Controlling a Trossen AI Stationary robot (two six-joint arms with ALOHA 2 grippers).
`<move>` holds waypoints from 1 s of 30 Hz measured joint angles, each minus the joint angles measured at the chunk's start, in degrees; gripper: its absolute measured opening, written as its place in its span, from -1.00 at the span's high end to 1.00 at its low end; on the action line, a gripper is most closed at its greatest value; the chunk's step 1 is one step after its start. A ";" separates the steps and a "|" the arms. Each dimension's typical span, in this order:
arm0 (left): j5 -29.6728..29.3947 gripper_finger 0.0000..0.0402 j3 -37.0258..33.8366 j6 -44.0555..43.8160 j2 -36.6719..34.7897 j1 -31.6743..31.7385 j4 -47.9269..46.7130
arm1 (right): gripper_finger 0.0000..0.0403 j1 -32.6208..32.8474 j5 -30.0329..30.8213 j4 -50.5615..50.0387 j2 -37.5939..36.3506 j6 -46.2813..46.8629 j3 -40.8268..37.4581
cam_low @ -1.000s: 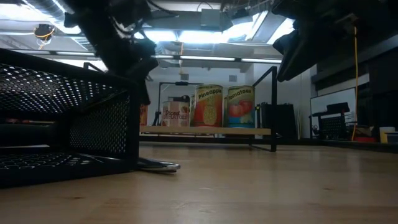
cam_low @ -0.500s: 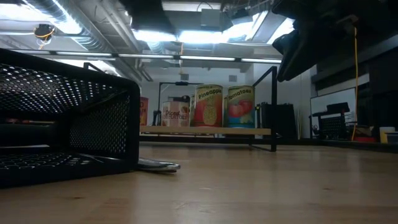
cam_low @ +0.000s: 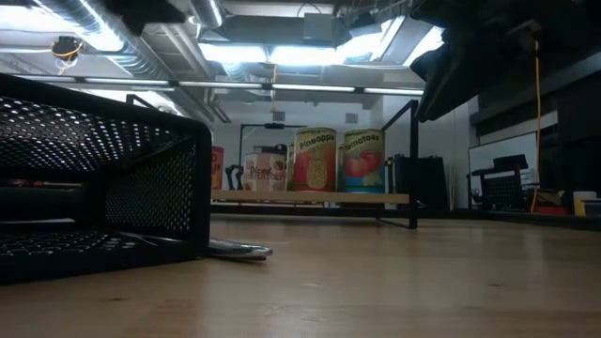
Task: Pick and place cans onto a shelf
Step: Return to Home Position
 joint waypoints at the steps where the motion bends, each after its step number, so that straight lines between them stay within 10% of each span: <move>1: 1.06 0.99 -3.47 0.34 -2.64 0.01 2.54 | 0.51 0.00 0.02 0.06 0.00 0.00 0.00; 9: 9.42 0.99 -22.54 7.89 -19.20 0.01 17.86 | 0.51 0.00 0.02 0.15 0.02 -0.24 0.00; 19: 14.29 0.99 -29.04 10.95 -33.75 0.01 17.75 | 0.51 0.00 0.00 0.25 0.00 -0.28 0.00; 30: 14.37 0.98 -34.18 11.24 -33.66 0.02 21.41 | 0.51 0.00 0.00 0.67 0.02 -0.37 0.00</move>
